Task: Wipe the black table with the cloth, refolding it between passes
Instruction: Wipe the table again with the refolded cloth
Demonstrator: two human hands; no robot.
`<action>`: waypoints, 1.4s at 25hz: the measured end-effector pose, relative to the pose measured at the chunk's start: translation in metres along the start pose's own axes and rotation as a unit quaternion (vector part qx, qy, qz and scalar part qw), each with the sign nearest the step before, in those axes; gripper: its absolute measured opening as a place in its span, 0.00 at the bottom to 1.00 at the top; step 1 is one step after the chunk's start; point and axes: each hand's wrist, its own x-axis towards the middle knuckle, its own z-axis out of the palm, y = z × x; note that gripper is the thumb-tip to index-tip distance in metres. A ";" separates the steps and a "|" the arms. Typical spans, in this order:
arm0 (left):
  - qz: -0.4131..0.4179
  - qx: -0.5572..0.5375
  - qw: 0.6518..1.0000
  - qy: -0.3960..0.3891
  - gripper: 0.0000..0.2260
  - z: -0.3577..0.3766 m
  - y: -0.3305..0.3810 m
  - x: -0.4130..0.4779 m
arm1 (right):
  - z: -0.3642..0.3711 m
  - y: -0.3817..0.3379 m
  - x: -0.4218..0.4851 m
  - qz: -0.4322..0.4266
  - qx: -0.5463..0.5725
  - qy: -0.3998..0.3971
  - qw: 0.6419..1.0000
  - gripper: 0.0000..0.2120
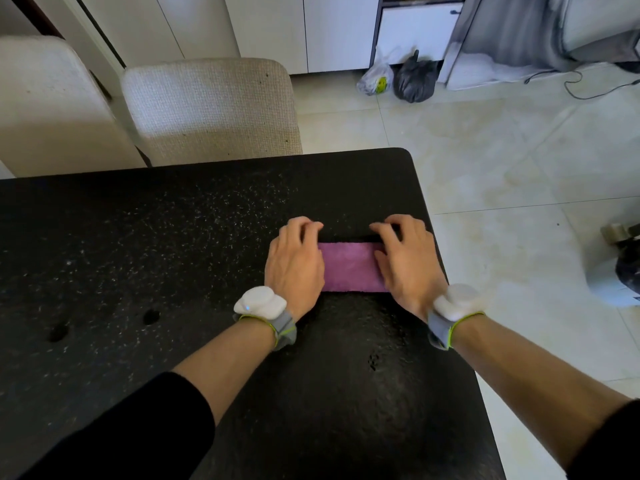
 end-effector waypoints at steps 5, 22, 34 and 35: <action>0.157 0.086 0.981 -0.069 0.26 0.016 0.005 -0.001 | 0.016 -0.010 -0.004 -0.133 -0.071 -0.091 0.984 0.29; 0.124 0.112 0.985 -0.041 0.26 0.045 -0.014 0.069 | 0.041 0.013 0.075 -0.158 -0.099 -0.055 0.981 0.26; 0.135 0.052 0.987 -0.070 0.21 0.030 -0.001 -0.010 | 0.032 0.004 -0.007 -0.167 -0.084 -0.064 0.980 0.23; 0.135 0.050 0.987 -0.072 0.21 0.030 0.002 -0.020 | 0.032 0.003 -0.017 -0.165 -0.084 -0.066 0.980 0.23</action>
